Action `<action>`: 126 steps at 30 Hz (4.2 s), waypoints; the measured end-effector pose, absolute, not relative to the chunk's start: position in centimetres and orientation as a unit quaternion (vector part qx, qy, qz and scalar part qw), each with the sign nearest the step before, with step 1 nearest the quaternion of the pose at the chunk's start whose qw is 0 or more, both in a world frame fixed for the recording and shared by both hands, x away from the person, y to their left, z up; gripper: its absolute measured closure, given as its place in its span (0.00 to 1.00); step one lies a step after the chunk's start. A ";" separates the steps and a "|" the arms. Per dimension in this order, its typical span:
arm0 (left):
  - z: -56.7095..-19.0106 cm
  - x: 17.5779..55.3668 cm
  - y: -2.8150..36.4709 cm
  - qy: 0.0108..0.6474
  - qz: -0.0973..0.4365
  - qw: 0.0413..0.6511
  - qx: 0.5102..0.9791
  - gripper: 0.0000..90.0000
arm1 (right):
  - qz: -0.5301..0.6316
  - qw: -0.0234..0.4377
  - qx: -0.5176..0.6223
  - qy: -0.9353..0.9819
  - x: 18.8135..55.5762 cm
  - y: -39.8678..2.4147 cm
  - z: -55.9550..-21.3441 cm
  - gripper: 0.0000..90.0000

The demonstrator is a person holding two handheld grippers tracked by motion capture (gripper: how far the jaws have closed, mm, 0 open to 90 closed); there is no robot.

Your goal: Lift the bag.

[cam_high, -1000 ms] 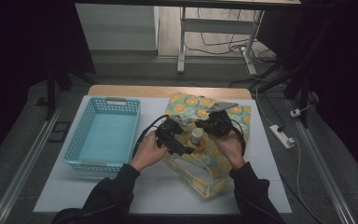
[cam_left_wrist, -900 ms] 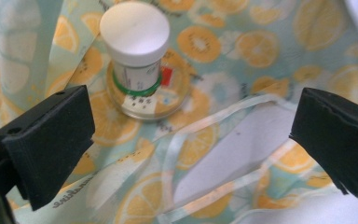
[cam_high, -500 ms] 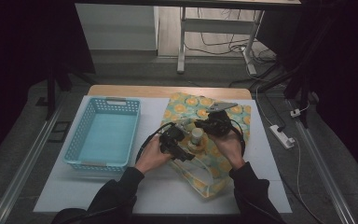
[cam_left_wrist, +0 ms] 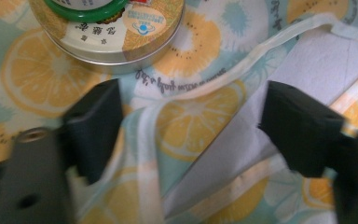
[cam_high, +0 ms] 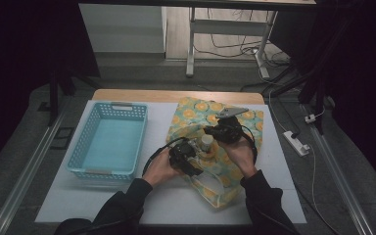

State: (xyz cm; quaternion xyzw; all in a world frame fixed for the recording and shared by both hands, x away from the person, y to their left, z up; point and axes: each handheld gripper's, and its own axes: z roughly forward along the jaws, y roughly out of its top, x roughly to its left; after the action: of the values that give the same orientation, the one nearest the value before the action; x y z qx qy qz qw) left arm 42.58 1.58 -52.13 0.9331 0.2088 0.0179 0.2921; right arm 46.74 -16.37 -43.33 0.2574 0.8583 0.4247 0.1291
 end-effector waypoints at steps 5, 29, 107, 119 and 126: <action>-51.7 42.2 1.6 0.204 0.033 0.271 0.940 0.56 | 0.425 0.128 0.258 0.858 46.7 -16.3 -43.4 1.00; -49.3 41.5 2.3 0.260 -0.001 0.282 0.923 0.99 | 0.417 0.113 0.251 0.866 46.5 -15.9 -43.6 1.00; -28.4 45.5 9.6 0.288 0.019 0.446 0.847 0.99 | 0.438 0.105 0.192 0.872 44.9 -14.5 -29.2 1.00; -24.8 45.9 10.2 0.297 0.046 0.470 0.830 0.99 | 0.449 0.139 0.189 0.862 45.1 -14.1 -25.5 1.00; -23.7 46.0 10.2 0.303 0.064 0.481 0.820 0.99 | 0.456 0.145 0.189 0.857 45.4 -14.0 -23.7 1.00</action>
State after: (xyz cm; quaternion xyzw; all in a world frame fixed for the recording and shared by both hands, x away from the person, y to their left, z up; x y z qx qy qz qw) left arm 46.03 10.24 -23.66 0.8200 0.3030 0.0636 0.4814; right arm 45.40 -14.02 -23.74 0.1894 0.8574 0.4560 0.1455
